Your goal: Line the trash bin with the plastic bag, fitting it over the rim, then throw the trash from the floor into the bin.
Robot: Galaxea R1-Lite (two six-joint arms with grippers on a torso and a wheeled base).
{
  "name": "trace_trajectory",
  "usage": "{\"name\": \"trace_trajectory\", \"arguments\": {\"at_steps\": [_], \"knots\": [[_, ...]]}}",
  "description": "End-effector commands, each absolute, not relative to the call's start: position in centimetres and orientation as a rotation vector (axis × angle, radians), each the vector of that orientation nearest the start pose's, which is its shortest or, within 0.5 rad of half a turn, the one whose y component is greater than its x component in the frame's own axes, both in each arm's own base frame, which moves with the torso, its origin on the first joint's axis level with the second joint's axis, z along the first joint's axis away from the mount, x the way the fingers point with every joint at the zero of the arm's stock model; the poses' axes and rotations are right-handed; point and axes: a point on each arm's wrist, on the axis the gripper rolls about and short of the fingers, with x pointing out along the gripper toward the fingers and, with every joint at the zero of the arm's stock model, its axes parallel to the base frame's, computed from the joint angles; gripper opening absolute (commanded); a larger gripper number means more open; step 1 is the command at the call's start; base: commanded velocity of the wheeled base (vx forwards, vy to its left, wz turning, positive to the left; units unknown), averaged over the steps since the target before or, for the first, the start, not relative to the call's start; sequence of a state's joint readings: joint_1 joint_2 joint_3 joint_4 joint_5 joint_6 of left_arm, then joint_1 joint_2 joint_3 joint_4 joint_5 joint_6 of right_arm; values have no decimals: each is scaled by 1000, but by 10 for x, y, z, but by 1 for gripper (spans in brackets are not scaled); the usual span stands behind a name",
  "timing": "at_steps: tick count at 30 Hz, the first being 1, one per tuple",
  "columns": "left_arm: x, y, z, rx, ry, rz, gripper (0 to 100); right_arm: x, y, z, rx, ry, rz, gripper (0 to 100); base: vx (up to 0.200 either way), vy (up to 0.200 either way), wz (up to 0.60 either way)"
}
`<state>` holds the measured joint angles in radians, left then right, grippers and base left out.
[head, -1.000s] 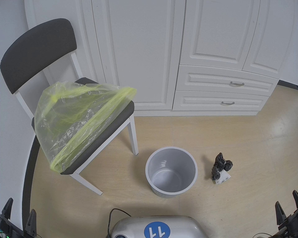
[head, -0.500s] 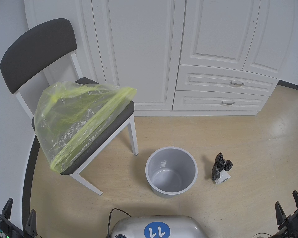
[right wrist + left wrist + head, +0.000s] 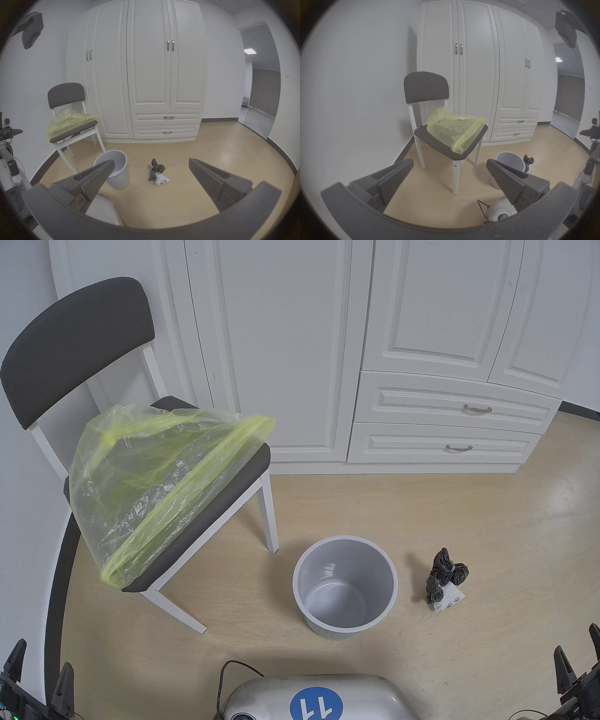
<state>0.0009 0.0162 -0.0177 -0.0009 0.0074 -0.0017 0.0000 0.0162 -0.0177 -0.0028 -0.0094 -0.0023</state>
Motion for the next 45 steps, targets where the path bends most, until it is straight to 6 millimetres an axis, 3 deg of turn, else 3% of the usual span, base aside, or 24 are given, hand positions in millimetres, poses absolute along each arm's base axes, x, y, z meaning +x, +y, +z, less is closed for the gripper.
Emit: {"name": "trace_trajectory", "arguments": {"at_steps": [1,32,38,45], "knots": [[-23,0,76,5,2,11,100,-23,0,76,-3,-3,-9,100,0,0,0],[-23,-1,76,49,-8,-26,100,-23,0,76,-41,-2,0,100,0,0,0],[-23,0,76,-34,-3,14,100,-23,0,76,23,-5,-9,100,0,0,0],[-23,0,76,-12,-6,15,100,-23,0,76,-17,-3,-17,100,0,0,0]]}}
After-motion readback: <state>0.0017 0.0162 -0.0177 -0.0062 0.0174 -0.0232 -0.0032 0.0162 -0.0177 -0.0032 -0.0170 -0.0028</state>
